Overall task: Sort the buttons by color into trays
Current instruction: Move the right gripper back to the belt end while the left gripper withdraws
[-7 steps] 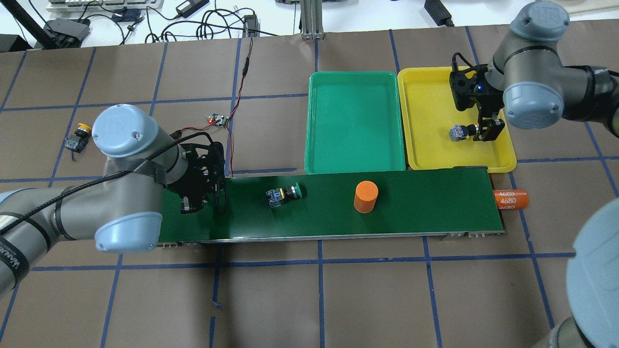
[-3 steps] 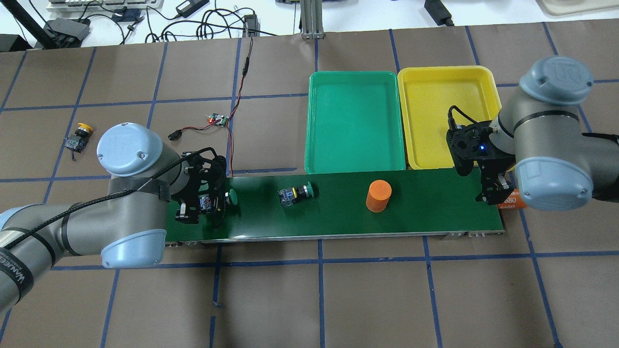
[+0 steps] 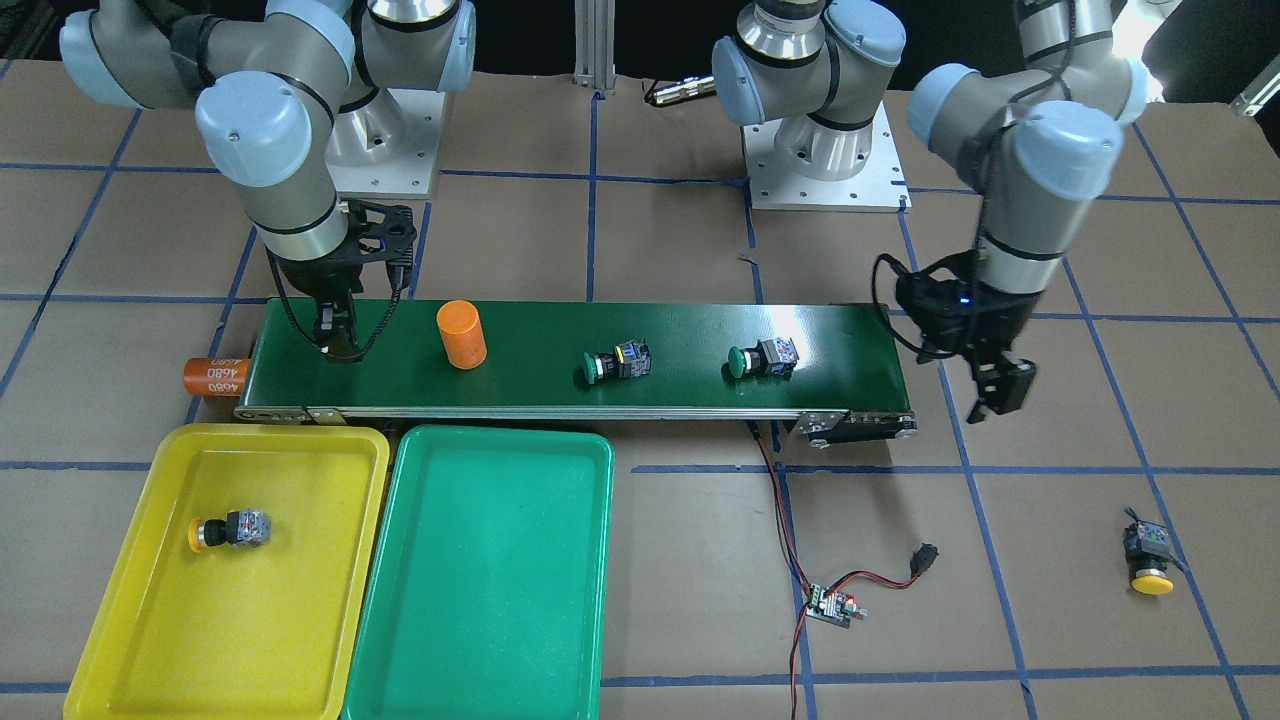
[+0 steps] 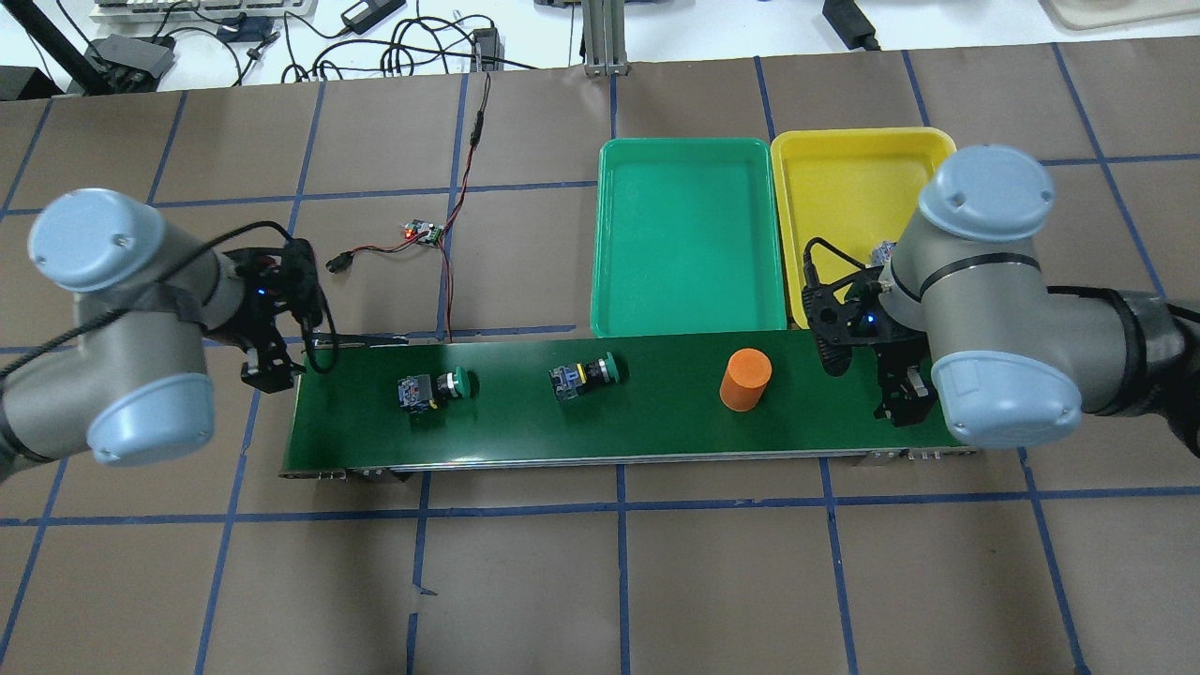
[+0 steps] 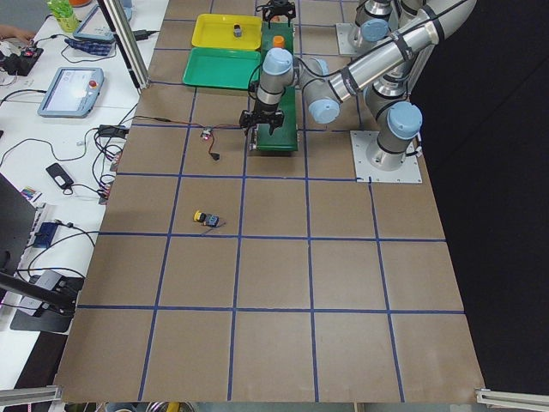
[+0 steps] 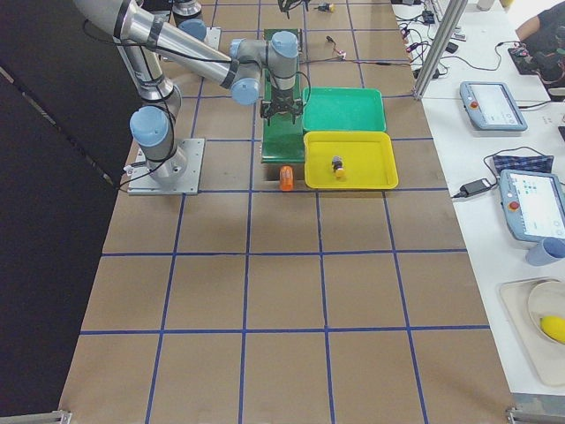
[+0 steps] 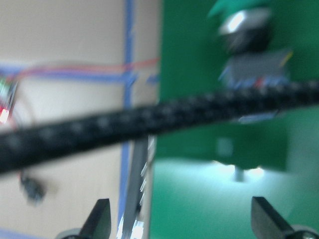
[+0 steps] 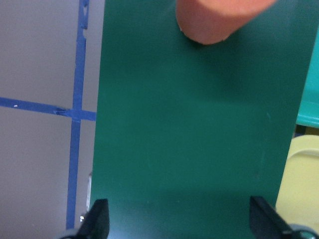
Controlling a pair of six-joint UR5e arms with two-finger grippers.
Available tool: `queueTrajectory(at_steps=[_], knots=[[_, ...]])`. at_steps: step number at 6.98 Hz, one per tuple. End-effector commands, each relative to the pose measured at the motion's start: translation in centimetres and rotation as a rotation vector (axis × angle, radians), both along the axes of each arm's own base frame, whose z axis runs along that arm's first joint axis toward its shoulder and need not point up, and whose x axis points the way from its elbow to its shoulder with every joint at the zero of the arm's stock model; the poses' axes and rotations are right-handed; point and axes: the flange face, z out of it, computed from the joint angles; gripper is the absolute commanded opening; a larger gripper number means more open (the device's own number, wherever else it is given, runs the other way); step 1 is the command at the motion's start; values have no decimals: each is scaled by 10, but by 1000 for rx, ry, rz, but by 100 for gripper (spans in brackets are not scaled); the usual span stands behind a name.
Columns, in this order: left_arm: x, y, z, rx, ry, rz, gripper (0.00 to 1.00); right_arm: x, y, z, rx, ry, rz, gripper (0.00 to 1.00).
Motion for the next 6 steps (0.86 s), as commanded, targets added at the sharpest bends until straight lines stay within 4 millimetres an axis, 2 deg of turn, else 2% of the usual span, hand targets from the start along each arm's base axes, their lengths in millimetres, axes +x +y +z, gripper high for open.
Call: queueTrajectory(at_steps=[1,2,4,5,6], knots=[[101,-48,-1,-25,79,402,100,26,7,0,-21,-7,-78,100],[125,-76,-18,-15,102,490,100,26,4,-2,-34,-7,-137,100],[195,-130,-47,-24,112,546,100,27,7,-8,-21,-5,-170,100],[219,-156,-69,-24,123,595,100,26,7,-9,-21,-3,-167,100],[222,-158,-89,1,144,658,100,26,8,-9,-21,-3,-167,100]])
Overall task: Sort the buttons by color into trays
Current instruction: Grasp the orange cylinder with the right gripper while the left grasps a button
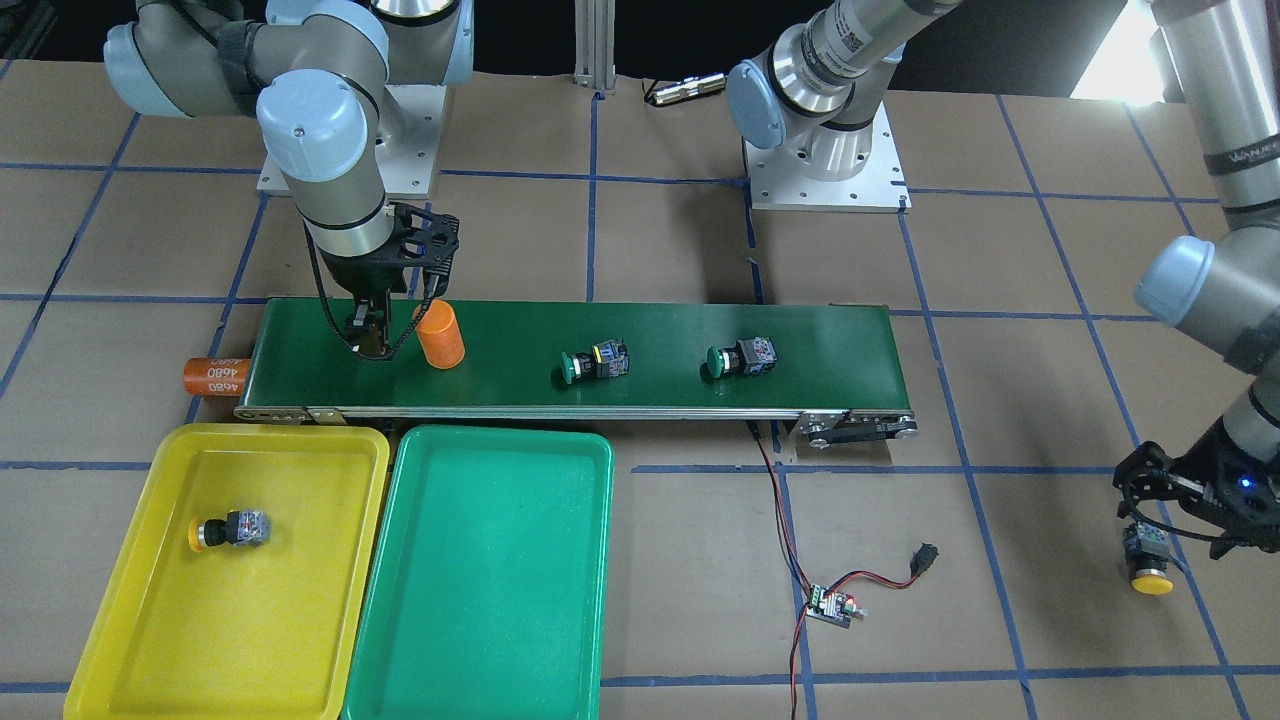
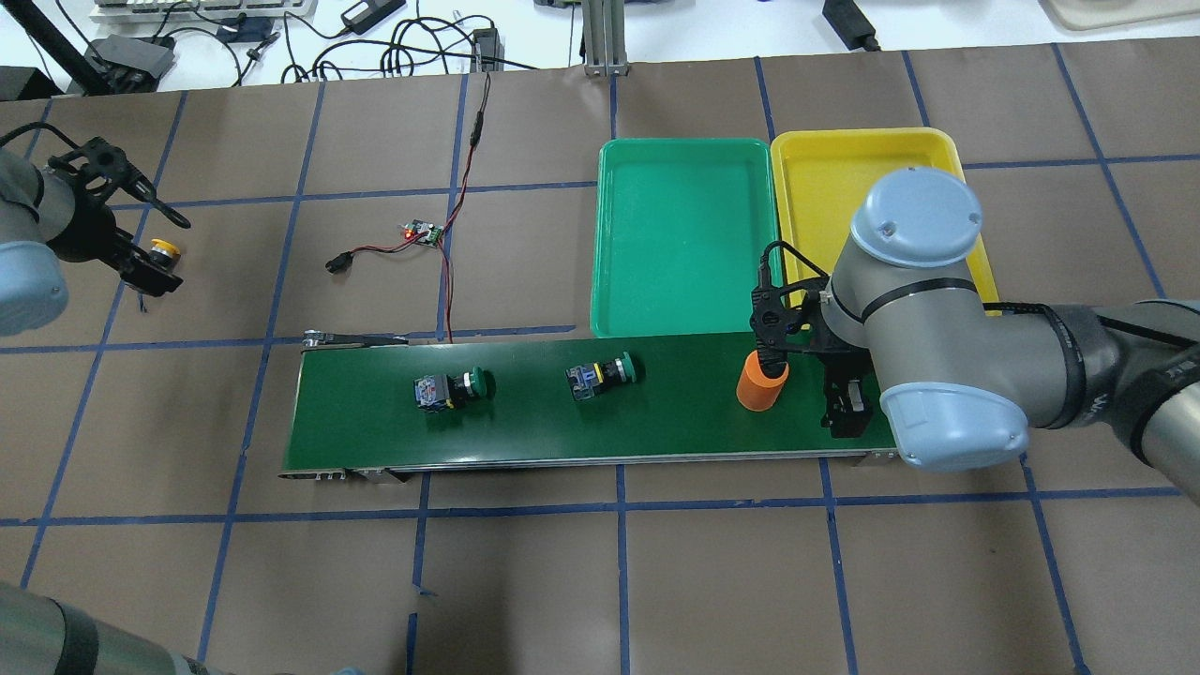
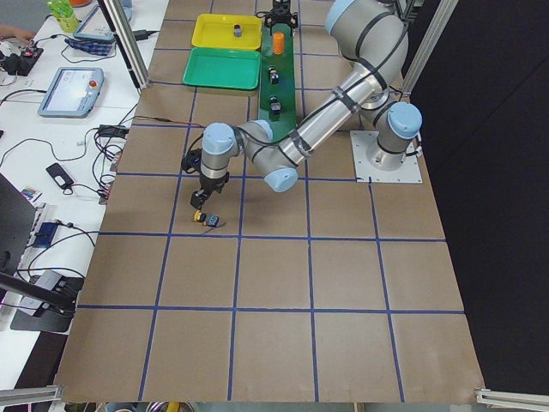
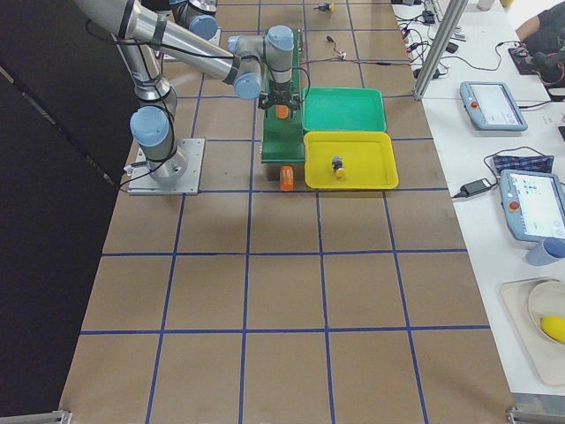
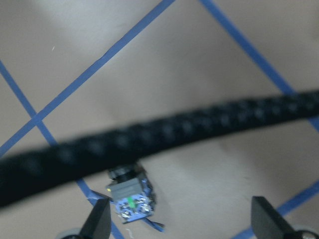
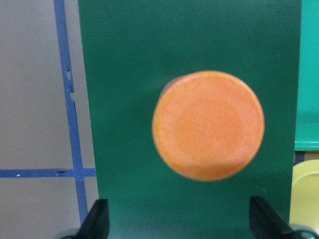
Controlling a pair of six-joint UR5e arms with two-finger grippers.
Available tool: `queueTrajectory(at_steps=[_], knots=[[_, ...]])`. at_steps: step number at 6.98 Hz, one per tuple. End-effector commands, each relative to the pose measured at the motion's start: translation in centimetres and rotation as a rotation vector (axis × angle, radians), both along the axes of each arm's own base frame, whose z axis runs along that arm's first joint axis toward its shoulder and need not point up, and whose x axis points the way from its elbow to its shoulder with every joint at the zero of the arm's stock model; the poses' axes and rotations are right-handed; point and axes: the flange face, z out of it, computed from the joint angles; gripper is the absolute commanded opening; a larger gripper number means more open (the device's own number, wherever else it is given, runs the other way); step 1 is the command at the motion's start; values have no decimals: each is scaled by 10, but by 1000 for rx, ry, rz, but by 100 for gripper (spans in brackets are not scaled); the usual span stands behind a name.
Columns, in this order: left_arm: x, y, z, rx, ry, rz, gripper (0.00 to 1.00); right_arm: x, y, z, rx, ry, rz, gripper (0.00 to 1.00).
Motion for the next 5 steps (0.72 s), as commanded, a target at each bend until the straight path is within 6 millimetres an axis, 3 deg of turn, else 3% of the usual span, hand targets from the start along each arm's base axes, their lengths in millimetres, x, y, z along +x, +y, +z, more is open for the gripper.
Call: queueTrajectory(at_steps=[1,4,5], knots=[[21,-20,-34,18,39,147,100,1,1,-1,1,-1,1,100],[41,-2,-51,121,124,187,100,0,0,0,-2,0,-1,100],[40,-1,-58,144,139,194,100,1,0,0,-11,0,-1,100]])
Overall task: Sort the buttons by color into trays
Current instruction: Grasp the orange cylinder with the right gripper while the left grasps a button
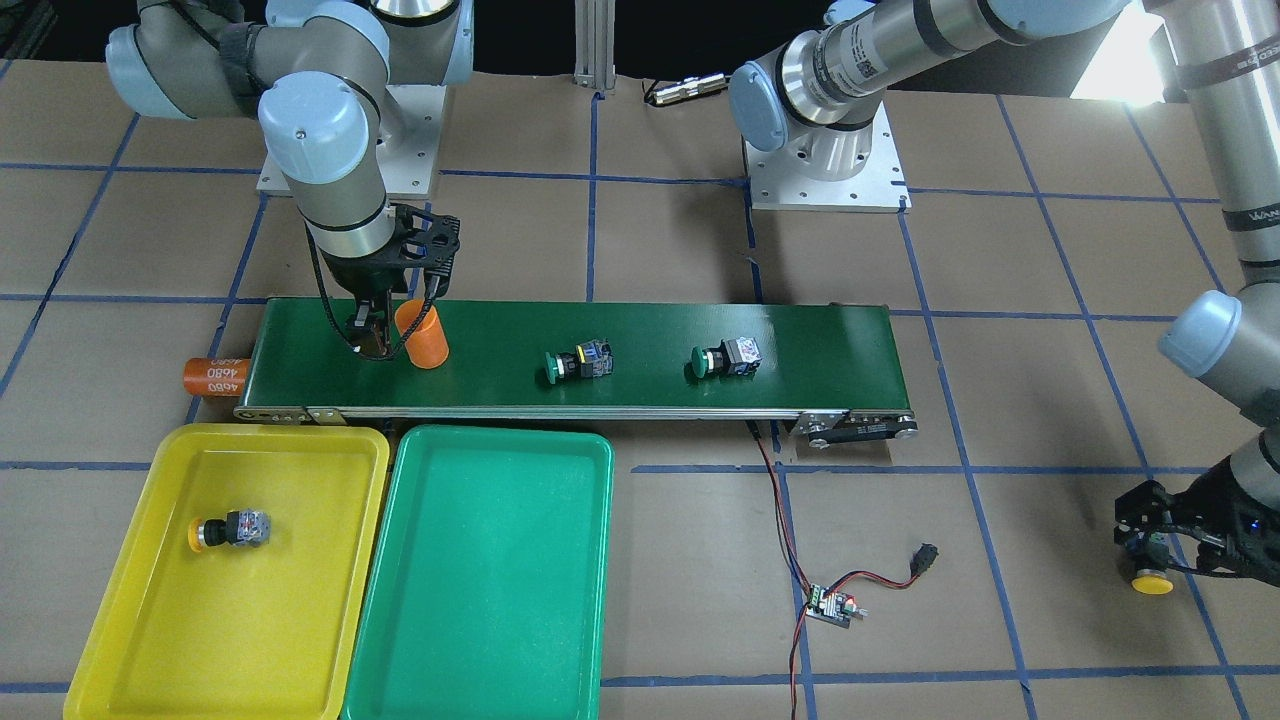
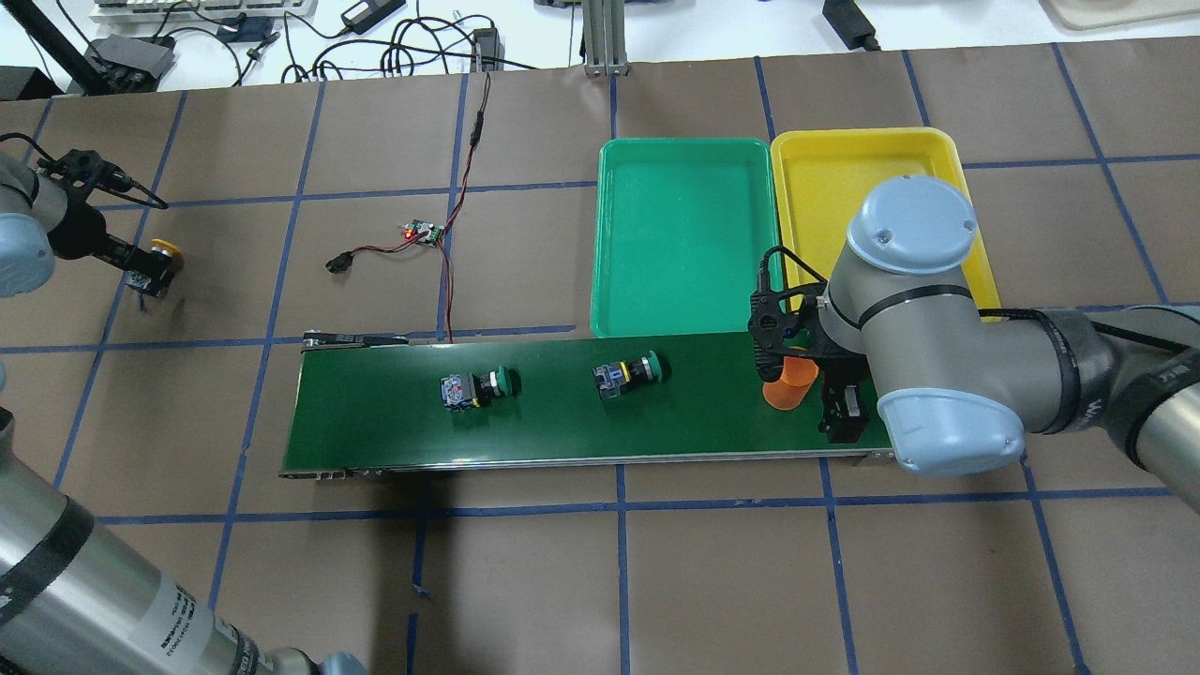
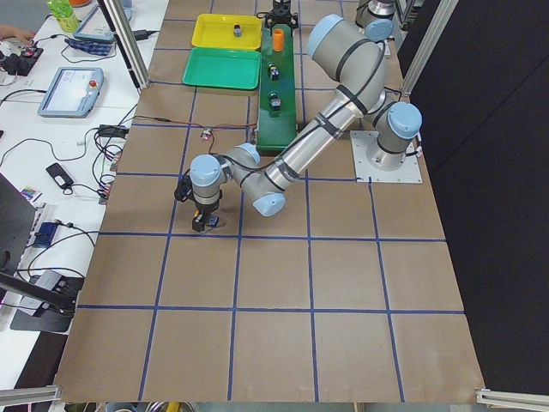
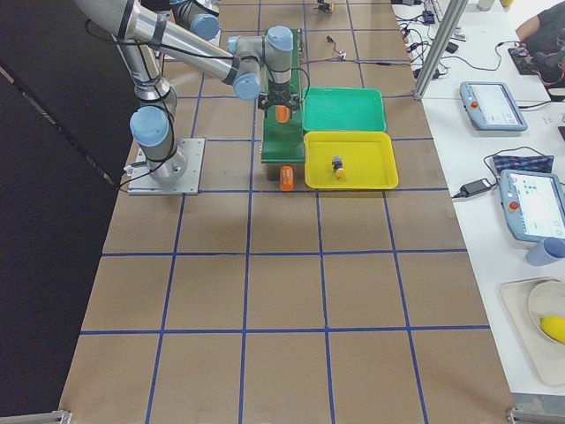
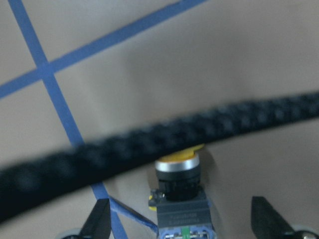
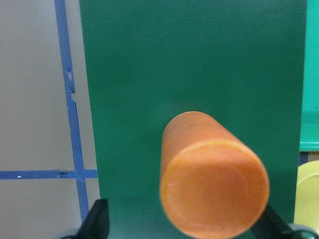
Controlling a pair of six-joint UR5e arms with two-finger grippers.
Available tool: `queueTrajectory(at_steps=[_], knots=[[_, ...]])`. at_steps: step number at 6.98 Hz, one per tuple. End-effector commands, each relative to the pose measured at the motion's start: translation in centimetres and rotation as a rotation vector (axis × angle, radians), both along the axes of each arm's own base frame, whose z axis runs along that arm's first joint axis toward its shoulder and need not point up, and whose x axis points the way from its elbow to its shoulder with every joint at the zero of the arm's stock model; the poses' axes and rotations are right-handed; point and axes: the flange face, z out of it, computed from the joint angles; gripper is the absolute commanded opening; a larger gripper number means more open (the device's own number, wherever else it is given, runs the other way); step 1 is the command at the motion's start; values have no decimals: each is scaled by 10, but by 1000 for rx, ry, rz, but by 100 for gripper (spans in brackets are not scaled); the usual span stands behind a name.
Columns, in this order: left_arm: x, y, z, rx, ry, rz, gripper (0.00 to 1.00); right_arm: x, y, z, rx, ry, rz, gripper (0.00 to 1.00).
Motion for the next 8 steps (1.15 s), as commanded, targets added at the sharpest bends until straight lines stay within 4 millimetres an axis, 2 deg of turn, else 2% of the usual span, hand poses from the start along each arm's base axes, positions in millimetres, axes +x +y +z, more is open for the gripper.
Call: queueTrajectory(at_steps=[1,2,3,4,5,6,7,8], knots=[[6,6,-7,38,30,10,66,0,-1,1,-8,0,-2,100],[6,3,-7,26,44,12,29,0,-1,1,-8,0,-1,100],[7,0,-3,3,57,9,25,0,-1,1,-8,0,-1,100],[7,-2,1,-4,50,6,13,0,-1,1,-8,0,-1,100],[3,-1,21,-15,32,0,12,0,-1,1,-8,-1,-1,100],[-19,4,38,-26,14,-156,13,0,-1,1,-8,-1,-1,100],[-46,23,60,-33,-1,-270,13,0,-1,1,-8,-1,-1,100],[-80,58,67,-10,5,-349,14,0,-1,1,-8,-1,-1,100]])
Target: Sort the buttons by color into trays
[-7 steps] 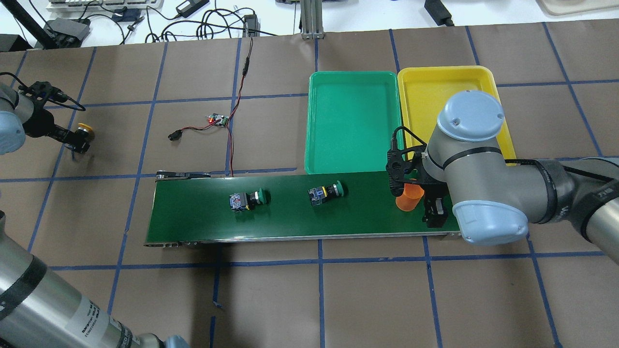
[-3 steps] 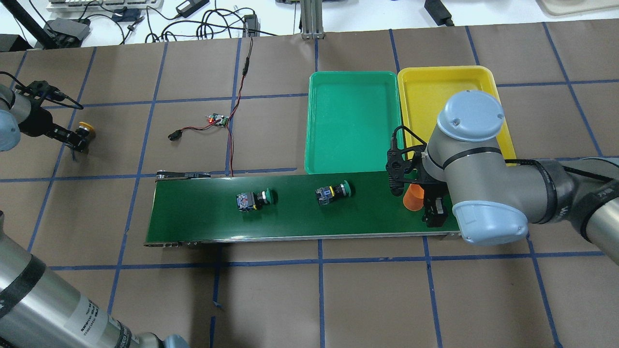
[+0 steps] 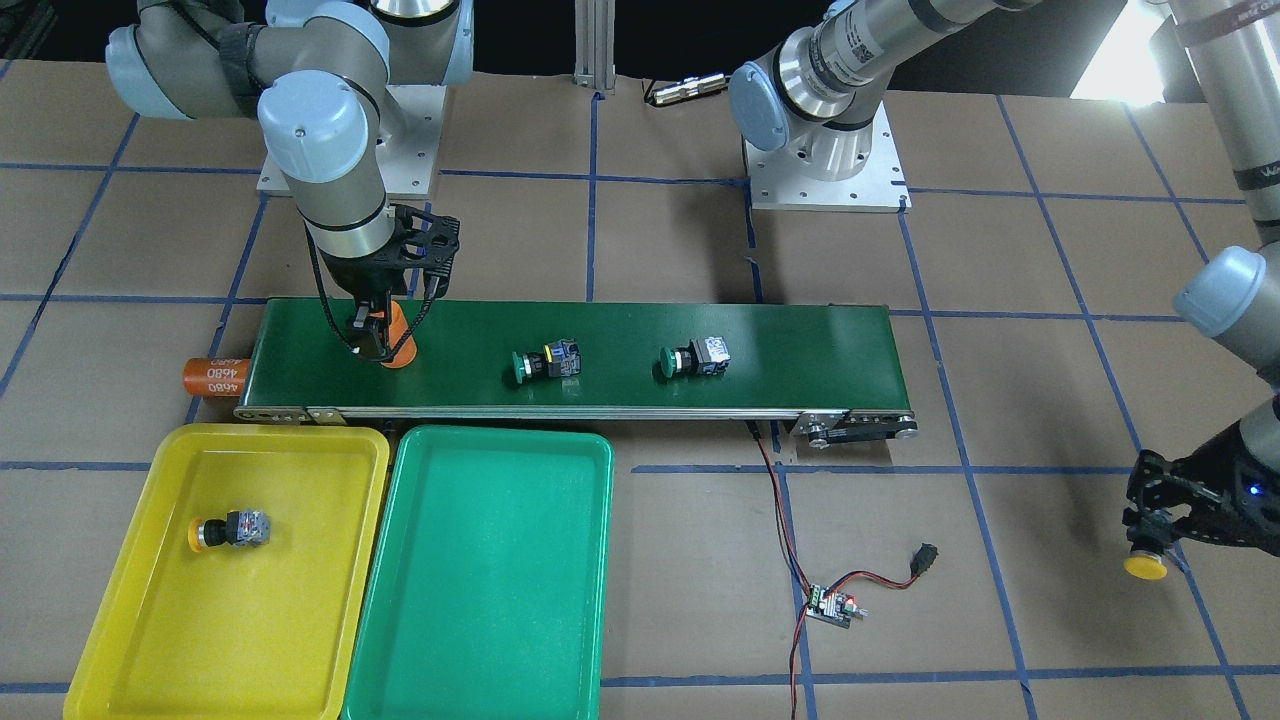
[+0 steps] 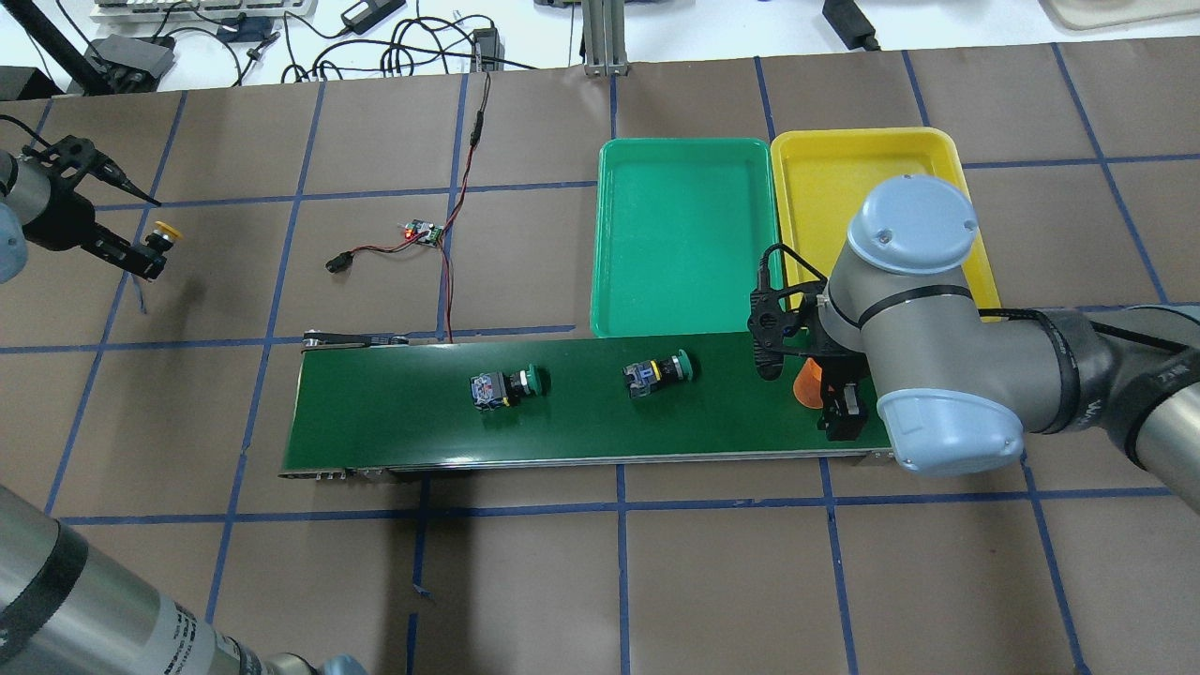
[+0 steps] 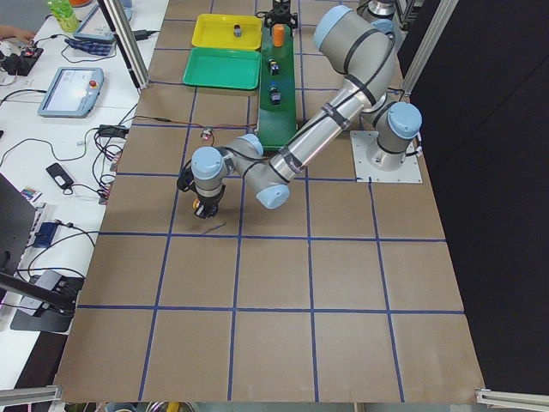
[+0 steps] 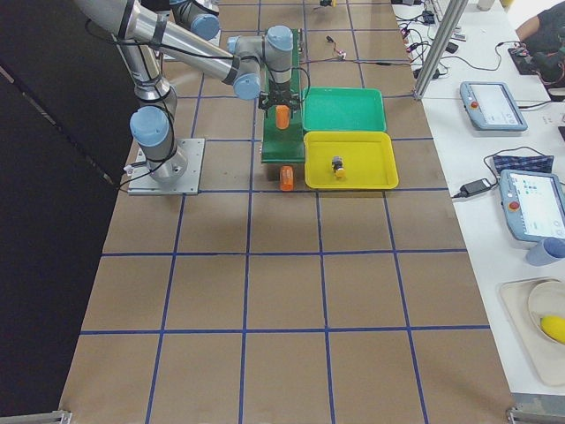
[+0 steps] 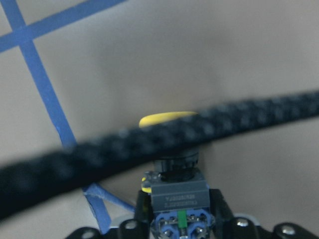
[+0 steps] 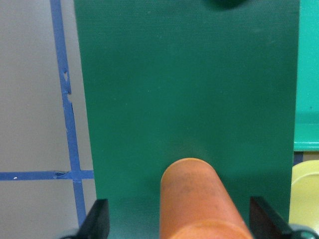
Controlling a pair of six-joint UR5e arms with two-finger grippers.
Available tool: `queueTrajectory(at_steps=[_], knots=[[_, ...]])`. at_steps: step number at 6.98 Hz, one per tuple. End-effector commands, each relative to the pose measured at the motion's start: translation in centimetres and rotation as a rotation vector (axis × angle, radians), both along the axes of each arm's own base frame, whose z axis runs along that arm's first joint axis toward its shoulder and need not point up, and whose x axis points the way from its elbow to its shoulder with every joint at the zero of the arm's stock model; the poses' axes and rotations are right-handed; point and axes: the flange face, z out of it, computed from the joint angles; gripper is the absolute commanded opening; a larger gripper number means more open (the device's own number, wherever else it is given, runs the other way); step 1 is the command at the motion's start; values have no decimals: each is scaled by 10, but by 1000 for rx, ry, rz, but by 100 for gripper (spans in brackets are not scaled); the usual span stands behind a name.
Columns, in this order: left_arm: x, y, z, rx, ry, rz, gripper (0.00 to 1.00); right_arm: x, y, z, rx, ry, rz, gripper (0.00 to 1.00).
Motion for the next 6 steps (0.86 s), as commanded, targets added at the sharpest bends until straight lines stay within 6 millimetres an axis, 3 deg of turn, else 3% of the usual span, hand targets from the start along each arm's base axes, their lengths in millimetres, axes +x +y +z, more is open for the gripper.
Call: queueTrajectory(at_steps=[1,2,3,6], knots=[[-79,63,26,13,-14,-237,14,0,0,0,0,0,0,100],[-119,84,47,-13,-42,-377,14,0,0,0,0,0,0,100],[-156,108,55,-23,-56,-531,14,2,1,0,-1,0,6,100],[-285,155,60,-27,-63,-848,14,5,1,-7,8,0,12,100]])
